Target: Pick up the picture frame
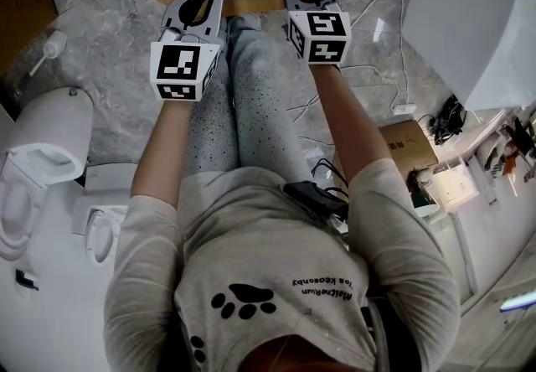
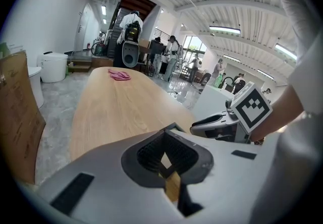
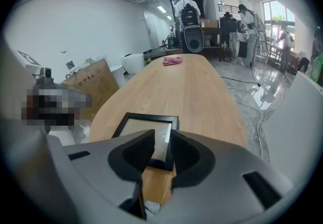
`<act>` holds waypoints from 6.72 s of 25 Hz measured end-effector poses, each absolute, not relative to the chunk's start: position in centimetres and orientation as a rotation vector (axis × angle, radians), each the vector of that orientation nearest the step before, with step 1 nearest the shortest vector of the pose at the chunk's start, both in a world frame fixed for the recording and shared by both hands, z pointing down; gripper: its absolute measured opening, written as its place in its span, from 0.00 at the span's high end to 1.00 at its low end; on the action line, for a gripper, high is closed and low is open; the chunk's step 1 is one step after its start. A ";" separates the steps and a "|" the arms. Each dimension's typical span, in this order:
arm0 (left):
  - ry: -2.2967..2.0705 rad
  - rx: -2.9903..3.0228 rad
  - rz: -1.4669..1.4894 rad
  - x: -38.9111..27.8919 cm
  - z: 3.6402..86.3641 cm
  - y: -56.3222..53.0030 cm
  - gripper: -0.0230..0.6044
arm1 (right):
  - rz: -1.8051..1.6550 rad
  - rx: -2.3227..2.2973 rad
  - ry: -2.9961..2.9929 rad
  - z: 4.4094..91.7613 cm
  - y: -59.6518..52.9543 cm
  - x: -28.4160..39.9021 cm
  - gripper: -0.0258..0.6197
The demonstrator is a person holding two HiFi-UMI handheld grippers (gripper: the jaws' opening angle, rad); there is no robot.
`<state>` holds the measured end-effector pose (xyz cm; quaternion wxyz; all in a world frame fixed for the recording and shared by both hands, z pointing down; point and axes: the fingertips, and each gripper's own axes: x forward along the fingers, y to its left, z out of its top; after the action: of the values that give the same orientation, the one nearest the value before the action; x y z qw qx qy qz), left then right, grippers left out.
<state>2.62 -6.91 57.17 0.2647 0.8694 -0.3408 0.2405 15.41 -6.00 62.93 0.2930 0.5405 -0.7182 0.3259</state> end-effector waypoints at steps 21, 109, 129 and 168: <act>-0.934 2.294 0.670 2.4 58.9 -7.1 0.95 | 0.988 1.409 -1.751 67.6 -5.5 16.7 0.84; -0.817 1.892 0.485 -9.7 67.3 -2.0 0.72 | 0.917 1.244 -1.968 66.7 -4.0 2.7 0.85; -0.752 1.837 0.371 -8.6 65.3 -3.3 0.83 | 0.922 1.311 -1.979 66.5 -4.7 4.2 0.85; -0.959 1.957 0.372 -6.3 57.6 -4.5 0.84 | 0.872 1.362 -2.035 59.1 -6.3 5.9 0.76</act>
<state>-6.29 -4.52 57.60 0.4489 0.7909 -0.3878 0.1503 5.90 -6.28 59.11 0.2678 0.5050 -0.7541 0.3233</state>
